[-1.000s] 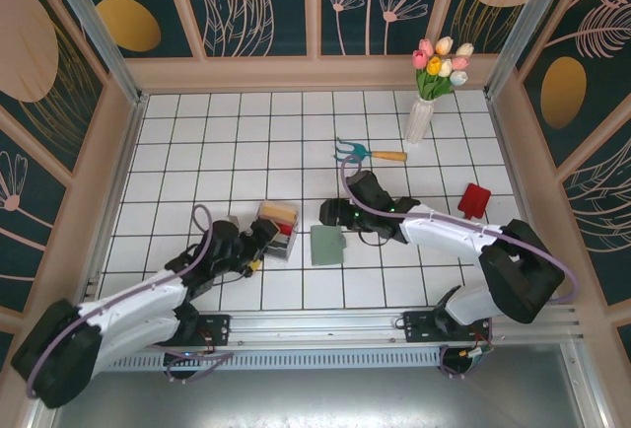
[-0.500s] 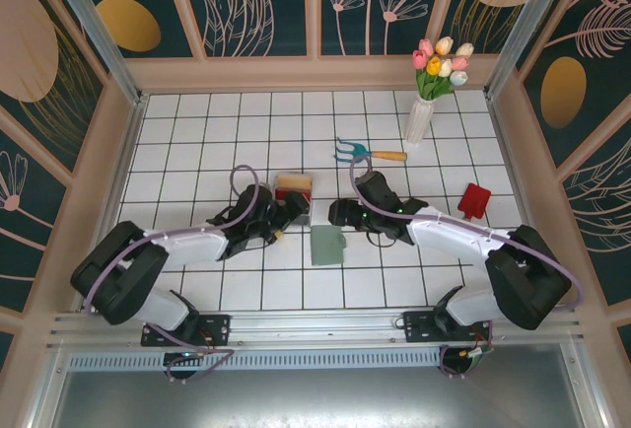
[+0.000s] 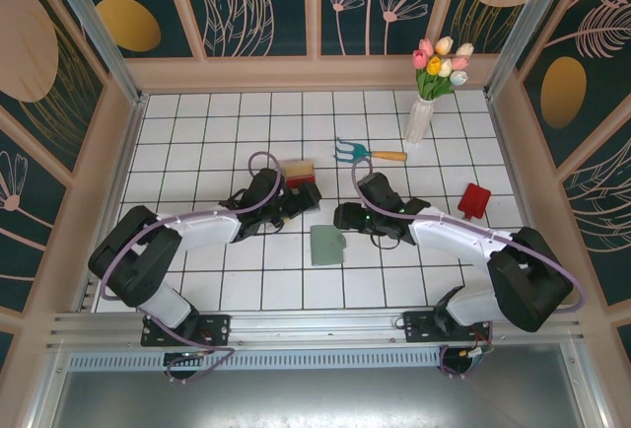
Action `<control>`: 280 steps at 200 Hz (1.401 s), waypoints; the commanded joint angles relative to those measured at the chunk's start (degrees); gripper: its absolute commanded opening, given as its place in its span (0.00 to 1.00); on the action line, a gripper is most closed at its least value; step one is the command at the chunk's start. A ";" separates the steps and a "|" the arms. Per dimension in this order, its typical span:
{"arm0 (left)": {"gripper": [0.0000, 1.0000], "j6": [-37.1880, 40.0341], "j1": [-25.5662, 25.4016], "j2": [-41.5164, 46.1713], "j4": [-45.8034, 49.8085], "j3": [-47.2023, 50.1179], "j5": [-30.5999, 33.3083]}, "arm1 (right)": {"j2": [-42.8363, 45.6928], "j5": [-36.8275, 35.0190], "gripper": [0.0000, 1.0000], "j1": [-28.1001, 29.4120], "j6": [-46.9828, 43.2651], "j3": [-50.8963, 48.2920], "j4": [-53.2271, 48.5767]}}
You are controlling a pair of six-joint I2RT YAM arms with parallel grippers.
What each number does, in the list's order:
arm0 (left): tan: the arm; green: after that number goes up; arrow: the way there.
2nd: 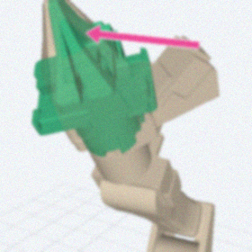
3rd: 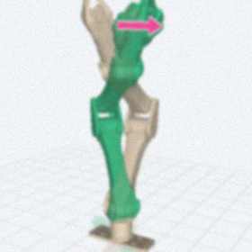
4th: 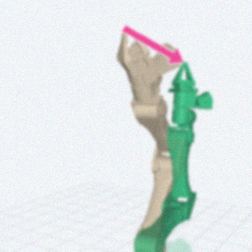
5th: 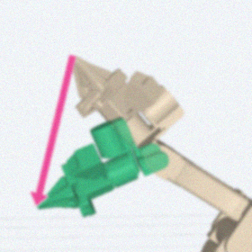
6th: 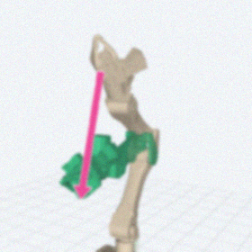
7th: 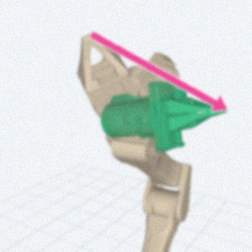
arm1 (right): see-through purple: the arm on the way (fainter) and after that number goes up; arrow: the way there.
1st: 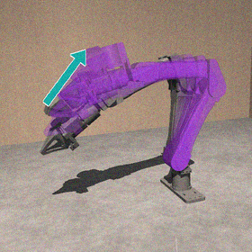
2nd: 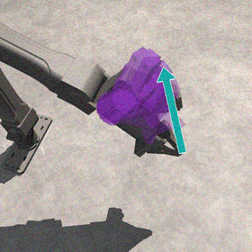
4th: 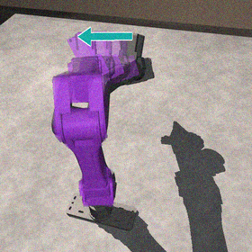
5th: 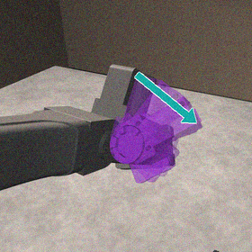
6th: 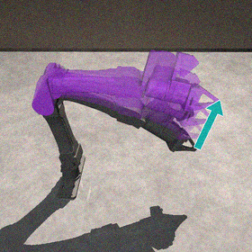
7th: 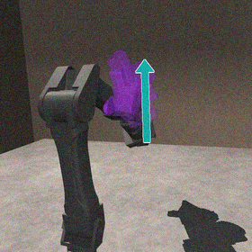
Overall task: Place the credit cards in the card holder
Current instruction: Move the storage box to the center of the table.
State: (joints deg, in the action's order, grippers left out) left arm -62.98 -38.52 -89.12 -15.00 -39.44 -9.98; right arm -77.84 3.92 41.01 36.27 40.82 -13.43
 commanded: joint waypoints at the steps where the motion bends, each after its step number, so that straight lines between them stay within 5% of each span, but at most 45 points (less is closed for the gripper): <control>1: 0.96 1.42 0.23 6.19 1.41 3.57 1.21 | -1.63 2.89 0.69 0.12 -2.79 1.97 -0.93; 50: 0.87 4.29 0.16 14.13 5.32 8.12 -0.09 | -6.13 2.85 0.68 3.72 -1.95 2.01 -2.90; 85: 0.80 6.73 -0.31 14.43 6.64 8.03 -3.02 | -4.82 0.13 0.38 4.08 -0.69 -0.88 -4.04; 131: 0.85 7.73 0.48 12.69 16.52 1.44 9.28 | 0.11 4.67 0.16 3.11 0.60 -6.38 2.02; 156: 0.98 7.97 5.60 11.80 15.02 -1.97 9.35 | -0.06 6.18 0.16 3.11 1.09 -7.37 5.30; 188: 0.98 11.71 11.06 4.57 13.50 -10.05 3.94 | -1.59 5.86 0.08 3.07 0.05 -6.15 5.28; 280: 0.99 14.55 12.44 -13.62 12.72 -21.99 -0.56 | -1.87 7.15 0.08 3.08 1.04 -7.24 7.73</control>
State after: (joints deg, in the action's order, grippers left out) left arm -50.46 -26.50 -100.22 -2.28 -58.89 -8.67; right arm -78.96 9.76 44.34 36.56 34.22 -7.51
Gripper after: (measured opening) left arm 0.985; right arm 0.082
